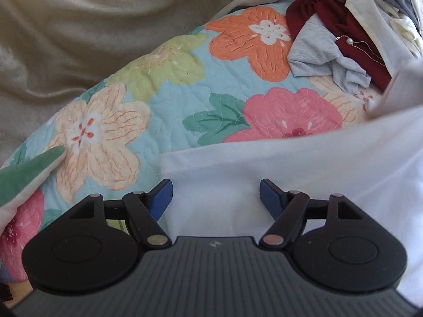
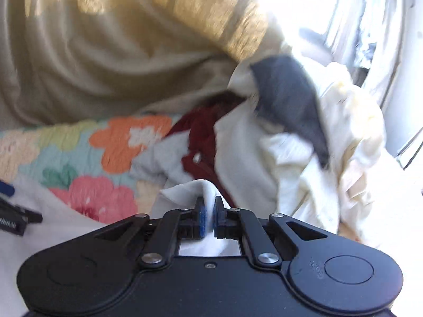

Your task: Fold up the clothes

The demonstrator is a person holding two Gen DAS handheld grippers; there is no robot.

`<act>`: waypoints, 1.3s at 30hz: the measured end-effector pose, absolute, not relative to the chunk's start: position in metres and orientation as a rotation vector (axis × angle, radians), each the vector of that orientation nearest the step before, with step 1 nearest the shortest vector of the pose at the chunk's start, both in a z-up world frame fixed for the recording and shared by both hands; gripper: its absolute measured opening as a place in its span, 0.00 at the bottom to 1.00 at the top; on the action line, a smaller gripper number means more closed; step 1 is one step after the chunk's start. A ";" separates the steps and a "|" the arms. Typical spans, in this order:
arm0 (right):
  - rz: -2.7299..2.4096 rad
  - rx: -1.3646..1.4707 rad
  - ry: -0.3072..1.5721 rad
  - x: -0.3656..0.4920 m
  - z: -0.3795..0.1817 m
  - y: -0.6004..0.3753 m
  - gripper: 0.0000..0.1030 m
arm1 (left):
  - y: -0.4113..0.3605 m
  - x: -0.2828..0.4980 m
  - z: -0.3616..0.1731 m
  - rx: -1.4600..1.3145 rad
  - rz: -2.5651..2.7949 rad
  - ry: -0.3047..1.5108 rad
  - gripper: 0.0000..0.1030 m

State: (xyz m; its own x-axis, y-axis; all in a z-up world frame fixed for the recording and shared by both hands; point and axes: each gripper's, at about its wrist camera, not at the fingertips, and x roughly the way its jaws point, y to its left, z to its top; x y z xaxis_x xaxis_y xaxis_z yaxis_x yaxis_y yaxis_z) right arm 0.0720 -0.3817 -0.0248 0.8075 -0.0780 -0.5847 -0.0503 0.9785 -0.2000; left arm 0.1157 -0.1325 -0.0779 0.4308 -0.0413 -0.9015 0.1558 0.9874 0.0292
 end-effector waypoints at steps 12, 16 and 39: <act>0.085 -0.009 1.081 -0.026 -0.075 -0.402 0.15 | -0.113 0.117 -0.073 0.034 -0.053 1.128 0.70; 0.145 -0.080 1.038 -0.023 -0.054 -0.393 0.19 | -0.130 0.112 -0.075 0.130 -0.054 1.099 0.73; 0.127 0.003 0.779 0.088 -0.009 -0.390 0.08 | -0.109 0.097 -0.036 -0.097 0.028 0.870 0.04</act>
